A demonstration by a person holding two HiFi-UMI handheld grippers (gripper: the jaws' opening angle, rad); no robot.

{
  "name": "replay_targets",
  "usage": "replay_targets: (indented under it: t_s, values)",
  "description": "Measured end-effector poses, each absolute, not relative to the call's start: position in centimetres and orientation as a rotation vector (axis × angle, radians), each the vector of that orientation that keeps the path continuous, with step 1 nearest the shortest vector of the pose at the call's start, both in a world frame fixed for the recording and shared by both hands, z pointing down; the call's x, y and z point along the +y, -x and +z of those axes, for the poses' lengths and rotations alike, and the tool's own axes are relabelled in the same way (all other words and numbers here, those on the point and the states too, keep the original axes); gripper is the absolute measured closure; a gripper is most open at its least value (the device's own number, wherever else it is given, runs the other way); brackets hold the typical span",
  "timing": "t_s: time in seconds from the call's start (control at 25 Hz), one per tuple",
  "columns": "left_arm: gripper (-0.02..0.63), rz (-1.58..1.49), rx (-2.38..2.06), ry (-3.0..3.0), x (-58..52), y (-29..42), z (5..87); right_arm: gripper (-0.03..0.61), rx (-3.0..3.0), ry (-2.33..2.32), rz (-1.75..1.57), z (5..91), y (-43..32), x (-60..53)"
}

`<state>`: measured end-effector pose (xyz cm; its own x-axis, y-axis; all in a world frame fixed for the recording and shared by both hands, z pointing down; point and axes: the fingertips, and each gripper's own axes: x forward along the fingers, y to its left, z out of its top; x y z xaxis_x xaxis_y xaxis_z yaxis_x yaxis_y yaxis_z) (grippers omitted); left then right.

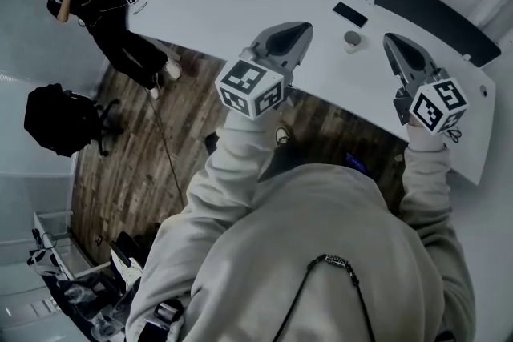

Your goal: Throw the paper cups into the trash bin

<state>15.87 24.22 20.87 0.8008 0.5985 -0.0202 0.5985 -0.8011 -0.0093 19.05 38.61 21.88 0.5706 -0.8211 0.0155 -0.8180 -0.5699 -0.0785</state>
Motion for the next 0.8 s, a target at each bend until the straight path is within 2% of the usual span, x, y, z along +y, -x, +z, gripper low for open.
replay_targets:
  t_s: [0.28,0.8]
  values:
    - [0.615,0.022,-1.078,2.922,23.3,-19.7,21.9,0.565,1.398,2.757,-0.083,22.4,-23.0,36.5]
    - [0.615,0.009,-1.286,2.906,17.6,-35.3,21.7,0.565,1.194,2.889,-0.197,22.7,-35.6,31.9]
